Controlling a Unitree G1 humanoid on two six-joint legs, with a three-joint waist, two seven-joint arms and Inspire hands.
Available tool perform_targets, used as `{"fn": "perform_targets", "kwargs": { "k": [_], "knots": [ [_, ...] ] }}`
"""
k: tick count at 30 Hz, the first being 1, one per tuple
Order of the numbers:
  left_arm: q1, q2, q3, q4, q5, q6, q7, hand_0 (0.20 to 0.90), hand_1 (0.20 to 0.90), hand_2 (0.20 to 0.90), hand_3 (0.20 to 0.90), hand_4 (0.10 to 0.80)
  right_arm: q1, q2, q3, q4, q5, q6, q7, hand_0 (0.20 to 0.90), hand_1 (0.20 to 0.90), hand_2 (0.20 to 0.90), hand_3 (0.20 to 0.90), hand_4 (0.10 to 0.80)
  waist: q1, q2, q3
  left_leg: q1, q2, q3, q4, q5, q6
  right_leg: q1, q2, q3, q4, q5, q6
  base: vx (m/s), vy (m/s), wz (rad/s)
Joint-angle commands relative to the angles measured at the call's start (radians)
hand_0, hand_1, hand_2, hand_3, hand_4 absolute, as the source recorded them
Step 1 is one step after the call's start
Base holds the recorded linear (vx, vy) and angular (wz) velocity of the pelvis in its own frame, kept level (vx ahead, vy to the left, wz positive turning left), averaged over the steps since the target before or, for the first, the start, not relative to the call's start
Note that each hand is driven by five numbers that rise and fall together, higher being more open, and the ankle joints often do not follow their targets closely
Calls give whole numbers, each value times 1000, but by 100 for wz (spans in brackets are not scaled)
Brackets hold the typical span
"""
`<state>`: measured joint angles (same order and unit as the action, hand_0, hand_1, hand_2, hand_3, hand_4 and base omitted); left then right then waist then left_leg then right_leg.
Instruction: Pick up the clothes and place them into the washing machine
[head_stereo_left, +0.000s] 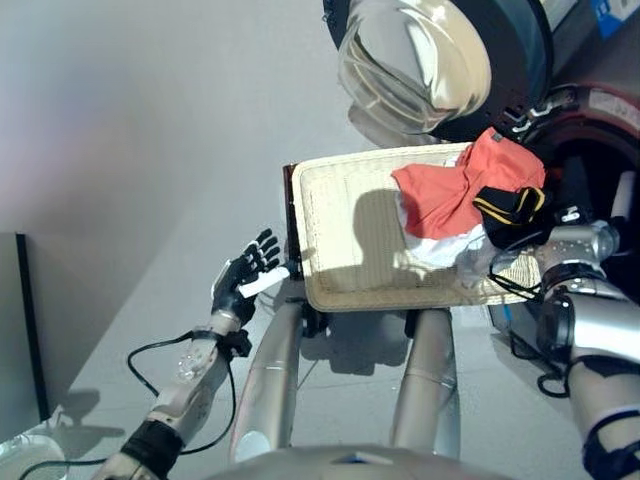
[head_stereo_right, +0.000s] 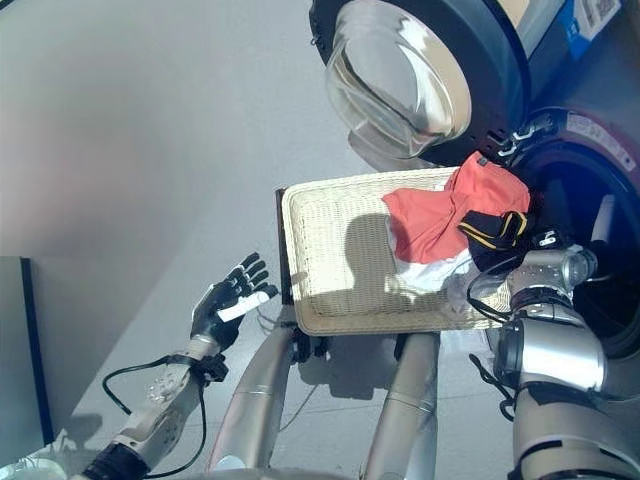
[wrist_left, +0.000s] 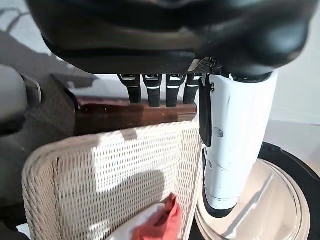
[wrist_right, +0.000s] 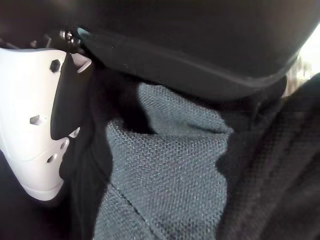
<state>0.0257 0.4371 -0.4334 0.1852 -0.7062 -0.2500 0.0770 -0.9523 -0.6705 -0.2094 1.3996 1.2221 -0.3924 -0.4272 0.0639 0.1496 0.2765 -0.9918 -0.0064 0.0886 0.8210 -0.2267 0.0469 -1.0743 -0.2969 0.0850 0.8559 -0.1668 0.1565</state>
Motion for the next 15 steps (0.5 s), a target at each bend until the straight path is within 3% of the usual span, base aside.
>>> {"fn": "perform_targets", "kwargs": {
  "k": [1,9,15],
  "knots": [
    [-4,30,67,-127,-9,-113,14,900,900,900,900,800,-90,-148,47,1,-48,-52,-33,200,200,200,200,300,35,24,-45,48,57,-112,-55,-33,-122,37,-11,30,20,-82,-41,12,-12,8],
    [4,45,70,-192,-18,-113,14,900,900,900,900,800,-86,-333,28,81,-57,-21,-115,200,200,200,200,300,31,33,-57,-11,51,-111,-23,-35,-130,-39,-12,49,82,-109,-42,8,-12,11],
    [29,54,80,-202,-32,-116,16,900,900,900,900,800,-50,-395,5,95,-59,-25,-127,200,200,200,200,300,18,28,-70,-32,49,-105,-22,-35,-127,-72,-10,58,86,-107,-41,8,7,5]
  ]
}}
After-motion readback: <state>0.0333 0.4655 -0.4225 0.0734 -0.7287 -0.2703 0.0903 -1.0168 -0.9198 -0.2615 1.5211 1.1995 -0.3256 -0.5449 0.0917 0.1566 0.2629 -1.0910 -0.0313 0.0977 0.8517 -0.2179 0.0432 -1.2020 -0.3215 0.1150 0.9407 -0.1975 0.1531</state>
